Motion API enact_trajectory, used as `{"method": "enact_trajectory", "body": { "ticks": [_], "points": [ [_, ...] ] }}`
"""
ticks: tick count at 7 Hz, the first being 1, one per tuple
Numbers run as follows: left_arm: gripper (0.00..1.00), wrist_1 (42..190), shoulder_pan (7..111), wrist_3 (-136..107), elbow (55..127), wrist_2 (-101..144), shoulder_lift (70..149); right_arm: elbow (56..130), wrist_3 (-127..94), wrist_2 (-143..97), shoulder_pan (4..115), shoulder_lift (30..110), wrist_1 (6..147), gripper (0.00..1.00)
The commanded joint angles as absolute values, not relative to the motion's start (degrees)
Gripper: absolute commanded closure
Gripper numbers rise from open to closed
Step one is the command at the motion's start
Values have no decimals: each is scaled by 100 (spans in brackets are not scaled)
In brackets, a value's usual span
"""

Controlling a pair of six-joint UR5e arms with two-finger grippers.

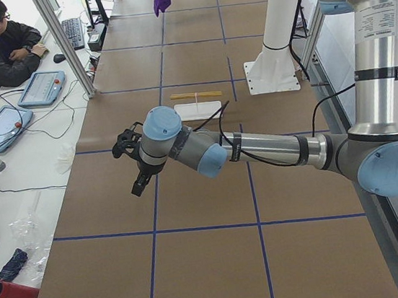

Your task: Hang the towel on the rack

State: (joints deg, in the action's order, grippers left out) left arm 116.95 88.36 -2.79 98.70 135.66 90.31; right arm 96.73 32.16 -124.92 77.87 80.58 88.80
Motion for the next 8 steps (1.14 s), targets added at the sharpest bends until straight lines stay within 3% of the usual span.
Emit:
{"method": "enact_trajectory", "body": {
  "ticks": [1,6,8],
  "points": [
    [0,12006,8371,-1241,9896,13859,9366,9825,1644,-12568,7053,7412,8991,100],
    [0,12006,6438,-6747,10319,13799,10999,10353,-3033,-12463,5136,5813,8965,100],
    [0,11997,5725,-8893,10204,13590,11791,10895,-3348,-11545,4364,5730,8965,100]
  ]
}}
